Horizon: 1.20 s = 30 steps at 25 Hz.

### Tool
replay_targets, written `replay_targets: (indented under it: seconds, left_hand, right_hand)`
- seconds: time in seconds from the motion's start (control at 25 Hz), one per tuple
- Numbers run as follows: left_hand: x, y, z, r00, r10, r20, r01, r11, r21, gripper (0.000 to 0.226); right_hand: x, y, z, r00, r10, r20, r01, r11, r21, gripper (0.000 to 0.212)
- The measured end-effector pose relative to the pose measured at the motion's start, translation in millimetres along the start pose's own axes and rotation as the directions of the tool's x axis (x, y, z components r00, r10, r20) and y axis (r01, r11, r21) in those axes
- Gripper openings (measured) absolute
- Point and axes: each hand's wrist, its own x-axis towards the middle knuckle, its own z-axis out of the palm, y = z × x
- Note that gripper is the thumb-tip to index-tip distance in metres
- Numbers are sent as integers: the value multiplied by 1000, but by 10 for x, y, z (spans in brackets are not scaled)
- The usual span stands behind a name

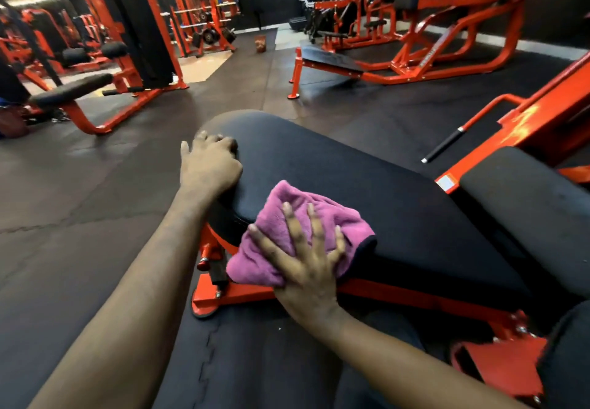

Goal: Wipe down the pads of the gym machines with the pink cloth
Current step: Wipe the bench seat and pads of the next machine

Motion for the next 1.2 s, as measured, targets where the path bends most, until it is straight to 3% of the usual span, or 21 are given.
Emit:
replay_targets:
  seconds: [0.2,0.28,0.36,0.48,0.64,0.76,0.8,0.88,1.0,1.04,1.08,1.16,1.2]
  left_hand:
    - [-132,809,402,938,303,168,-304,952,-17,31]
    - [-200,1112,593,906,371,204,-369,928,-50,32]
    - [-304,1346,740,872,426,241,-429,902,-42,32]
    - [-404,1512,815,864,445,235,-470,880,62,31]
    - [-402,1636,810,897,377,231,-408,907,107,24]
    - [-456,1834,922,904,366,221,-397,911,113,28]
    - [-500,1911,994,889,385,249,-415,906,80,30]
    - [-609,2153,1207,827,461,323,-495,869,28,34]
    - [-777,2393,1484,777,511,369,-558,830,25,41]
    - [-799,2488,1559,780,507,368,-553,833,23,43]
    - [-813,2562,1616,778,506,372,-552,834,20,45]
    - [-795,2753,1733,761,517,392,-568,822,20,47]
    - [-781,2836,1787,751,519,409,-577,817,23,48]
  right_hand:
    - [-437,868,-8,994,23,-106,-23,1000,-2,52]
    - [-686,1333,-51,988,134,-74,-136,991,-20,59]
    - [-943,1730,-141,935,351,-46,-352,936,-23,69]
    - [-1047,1692,-160,726,666,-171,-665,743,69,72]
    - [-534,1056,41,581,764,-278,-762,631,142,67]
    - [-663,1430,137,427,835,-346,-825,517,229,63]
    - [-812,1684,150,355,866,-353,-855,453,253,57]
    - [-1102,2413,157,134,917,-375,-921,255,293,55]
    - [-1252,3086,-86,-175,974,-142,-907,-103,409,54]
    - [-1229,3141,-135,-222,969,-106,-890,-158,427,50]
    - [-1197,3116,-141,-192,974,-119,-895,-124,429,48]
    - [-1174,3031,-59,-36,985,-172,-938,26,346,48]
    - [-1187,3013,-14,-7,983,-183,-942,55,331,46]
